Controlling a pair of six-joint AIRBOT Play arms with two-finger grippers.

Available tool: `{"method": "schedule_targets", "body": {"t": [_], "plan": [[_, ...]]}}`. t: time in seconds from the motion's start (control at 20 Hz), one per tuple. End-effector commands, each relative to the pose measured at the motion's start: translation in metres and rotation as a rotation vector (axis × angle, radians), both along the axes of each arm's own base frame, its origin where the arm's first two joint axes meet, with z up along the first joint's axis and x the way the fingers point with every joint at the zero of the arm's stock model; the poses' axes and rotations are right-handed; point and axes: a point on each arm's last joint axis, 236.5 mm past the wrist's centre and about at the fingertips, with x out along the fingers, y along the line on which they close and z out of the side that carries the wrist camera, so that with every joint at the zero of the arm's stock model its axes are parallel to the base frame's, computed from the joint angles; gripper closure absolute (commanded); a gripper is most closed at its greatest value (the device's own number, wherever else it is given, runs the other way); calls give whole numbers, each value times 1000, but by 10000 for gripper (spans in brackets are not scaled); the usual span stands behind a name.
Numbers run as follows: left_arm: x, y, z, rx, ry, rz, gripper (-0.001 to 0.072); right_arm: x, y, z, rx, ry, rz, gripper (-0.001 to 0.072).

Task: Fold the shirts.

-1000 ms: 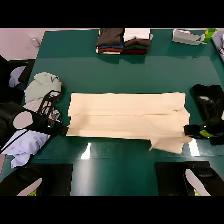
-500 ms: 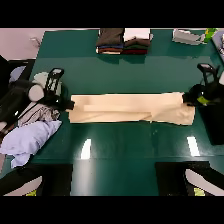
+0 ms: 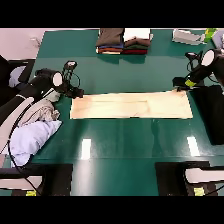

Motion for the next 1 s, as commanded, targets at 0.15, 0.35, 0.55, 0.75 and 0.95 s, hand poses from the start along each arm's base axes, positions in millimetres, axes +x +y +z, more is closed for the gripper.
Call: {"method": "schedule_targets", "body": {"t": [0.15,0.35,0.55,0.75,0.95], "plan": [[3,-1,27,12,37,-2,287,18,-12,17,14,-59,6,351],[-4,-3,44,11,57,-7,290,-18,-56,23,20,37,-71,204],[-9,-22,45,-34,68,-28,669,-59,-88,-7,51,139,-179,82],[-12,-50,48,-51,36,-83,671,-64,-68,-53,219,109,-233,82],[-19,-72,49,-55,27,-132,670,-59,-53,-83,239,104,-213,83]]}}
